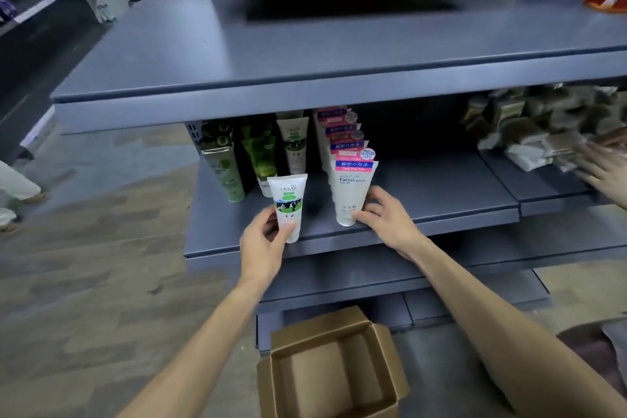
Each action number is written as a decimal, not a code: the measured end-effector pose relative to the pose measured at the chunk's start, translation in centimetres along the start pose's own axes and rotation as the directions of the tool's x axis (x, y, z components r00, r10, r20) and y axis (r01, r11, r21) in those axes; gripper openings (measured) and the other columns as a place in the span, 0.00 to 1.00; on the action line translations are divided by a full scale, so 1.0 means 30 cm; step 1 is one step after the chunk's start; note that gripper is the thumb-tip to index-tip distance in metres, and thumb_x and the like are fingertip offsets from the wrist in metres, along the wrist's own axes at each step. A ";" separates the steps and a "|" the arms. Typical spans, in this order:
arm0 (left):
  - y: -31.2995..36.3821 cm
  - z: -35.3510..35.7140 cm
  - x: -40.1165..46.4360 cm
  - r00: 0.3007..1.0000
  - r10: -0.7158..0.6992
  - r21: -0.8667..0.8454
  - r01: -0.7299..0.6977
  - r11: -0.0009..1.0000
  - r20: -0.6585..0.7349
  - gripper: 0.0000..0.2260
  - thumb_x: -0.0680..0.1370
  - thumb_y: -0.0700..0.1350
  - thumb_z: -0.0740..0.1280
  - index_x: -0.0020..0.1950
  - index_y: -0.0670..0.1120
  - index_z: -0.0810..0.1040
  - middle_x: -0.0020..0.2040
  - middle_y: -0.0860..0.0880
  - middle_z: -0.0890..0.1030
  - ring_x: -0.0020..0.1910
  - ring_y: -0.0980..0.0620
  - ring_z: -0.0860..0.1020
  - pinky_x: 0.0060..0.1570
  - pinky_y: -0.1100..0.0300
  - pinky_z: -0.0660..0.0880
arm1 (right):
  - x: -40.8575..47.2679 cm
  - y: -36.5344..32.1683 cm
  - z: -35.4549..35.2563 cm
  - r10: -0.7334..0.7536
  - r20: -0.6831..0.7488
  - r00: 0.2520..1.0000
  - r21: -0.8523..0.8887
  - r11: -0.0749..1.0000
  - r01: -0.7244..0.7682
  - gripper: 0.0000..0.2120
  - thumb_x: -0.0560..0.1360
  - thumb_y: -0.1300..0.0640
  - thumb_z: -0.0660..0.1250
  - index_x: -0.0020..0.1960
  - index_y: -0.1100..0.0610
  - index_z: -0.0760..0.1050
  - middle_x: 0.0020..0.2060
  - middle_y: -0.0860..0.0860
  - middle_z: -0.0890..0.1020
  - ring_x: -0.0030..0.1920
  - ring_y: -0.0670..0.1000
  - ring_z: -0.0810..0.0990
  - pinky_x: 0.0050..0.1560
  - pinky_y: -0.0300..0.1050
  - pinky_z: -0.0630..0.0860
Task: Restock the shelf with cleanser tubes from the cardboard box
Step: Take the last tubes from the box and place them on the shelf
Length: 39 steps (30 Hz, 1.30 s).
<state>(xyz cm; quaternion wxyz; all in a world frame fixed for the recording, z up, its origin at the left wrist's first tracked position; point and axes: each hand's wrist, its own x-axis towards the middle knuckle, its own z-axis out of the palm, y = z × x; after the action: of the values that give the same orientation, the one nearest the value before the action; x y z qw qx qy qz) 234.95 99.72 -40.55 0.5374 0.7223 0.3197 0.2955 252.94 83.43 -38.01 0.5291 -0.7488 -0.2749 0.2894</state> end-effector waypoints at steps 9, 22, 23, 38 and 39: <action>0.006 0.092 0.094 0.999 -0.002 -0.002 0.002 1.000 -0.045 0.14 0.78 0.42 0.70 0.63 0.47 0.78 0.55 0.54 0.84 0.54 0.56 0.82 0.58 0.58 0.77 | 0.059 0.022 -0.048 -0.061 0.131 0.989 -0.065 0.995 0.070 0.22 0.76 0.62 0.70 0.66 0.49 0.69 0.60 0.48 0.81 0.60 0.43 0.80 0.69 0.48 0.72; -0.008 0.166 0.208 0.995 0.021 0.041 -0.017 0.999 -0.100 0.14 0.78 0.46 0.69 0.64 0.49 0.77 0.56 0.54 0.83 0.57 0.56 0.81 0.60 0.53 0.77 | 0.090 0.060 -0.074 -0.082 0.165 0.983 -0.067 0.993 0.094 0.23 0.76 0.62 0.70 0.69 0.53 0.68 0.61 0.49 0.81 0.62 0.45 0.79 0.70 0.50 0.71; -0.006 0.173 0.217 0.994 0.021 0.041 -0.017 0.999 -0.106 0.14 0.78 0.46 0.68 0.64 0.48 0.78 0.56 0.53 0.84 0.56 0.57 0.81 0.60 0.54 0.77 | 0.091 0.064 -0.074 -0.082 0.165 0.983 -0.064 0.994 0.094 0.23 0.76 0.62 0.70 0.69 0.53 0.68 0.60 0.49 0.81 0.62 0.45 0.80 0.70 0.50 0.71; -0.010 0.230 0.295 0.982 0.062 0.022 -0.059 0.998 -0.178 0.12 0.80 0.42 0.66 0.64 0.46 0.77 0.56 0.53 0.82 0.55 0.61 0.78 0.58 0.67 0.74 | 0.105 0.084 -0.077 -0.102 0.186 0.977 -0.025 0.994 0.109 0.22 0.76 0.62 0.70 0.67 0.52 0.69 0.59 0.48 0.82 0.62 0.46 0.80 0.70 0.51 0.71; -0.014 0.233 0.298 0.981 0.066 0.027 -0.062 0.998 -0.183 0.12 0.80 0.42 0.66 0.64 0.46 0.77 0.57 0.53 0.82 0.56 0.59 0.78 0.60 0.65 0.74 | 0.106 0.084 -0.077 -0.101 0.187 0.977 -0.021 0.994 0.106 0.22 0.76 0.63 0.70 0.67 0.52 0.69 0.59 0.48 0.82 0.62 0.46 0.80 0.69 0.51 0.72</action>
<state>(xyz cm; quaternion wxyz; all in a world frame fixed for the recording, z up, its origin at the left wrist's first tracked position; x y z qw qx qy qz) 245.82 102.67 -41.93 0.4881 0.7076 0.3476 0.3746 257.05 83.52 -40.23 0.5040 -0.7114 -0.3659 0.3256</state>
